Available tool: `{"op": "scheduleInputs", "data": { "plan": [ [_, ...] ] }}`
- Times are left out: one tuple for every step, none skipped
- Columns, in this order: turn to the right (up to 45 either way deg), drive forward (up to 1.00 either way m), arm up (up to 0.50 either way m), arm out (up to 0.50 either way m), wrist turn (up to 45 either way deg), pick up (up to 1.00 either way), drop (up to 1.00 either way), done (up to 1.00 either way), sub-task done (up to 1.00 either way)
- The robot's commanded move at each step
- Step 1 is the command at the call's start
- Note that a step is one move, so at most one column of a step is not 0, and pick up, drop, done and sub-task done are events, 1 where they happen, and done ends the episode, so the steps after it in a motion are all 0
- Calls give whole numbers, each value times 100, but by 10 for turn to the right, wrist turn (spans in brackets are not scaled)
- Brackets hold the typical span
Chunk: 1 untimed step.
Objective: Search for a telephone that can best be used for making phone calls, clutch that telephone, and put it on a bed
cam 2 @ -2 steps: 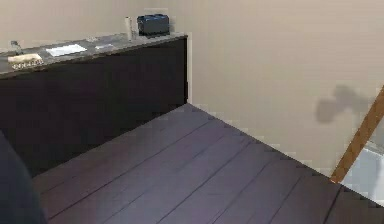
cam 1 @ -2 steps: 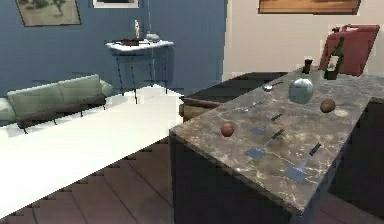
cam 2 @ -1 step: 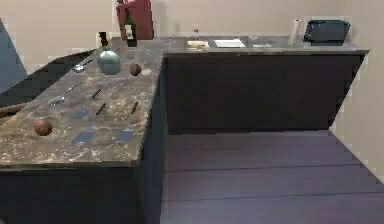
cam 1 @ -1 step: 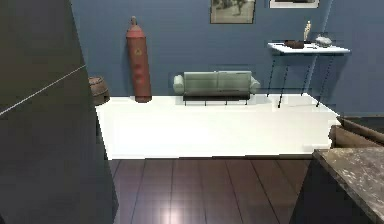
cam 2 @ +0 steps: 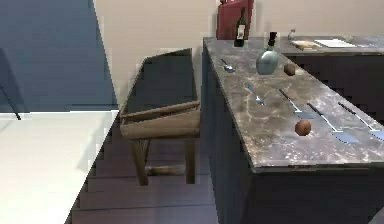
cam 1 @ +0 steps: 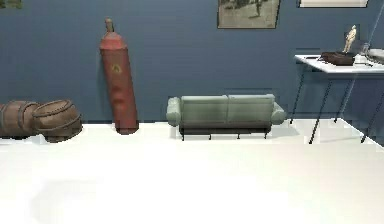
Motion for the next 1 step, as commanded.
{"op": "scheduleInputs", "data": {
  "plan": [
    [-330,0,0,0,0,0,0,0,0]
  ]
}}
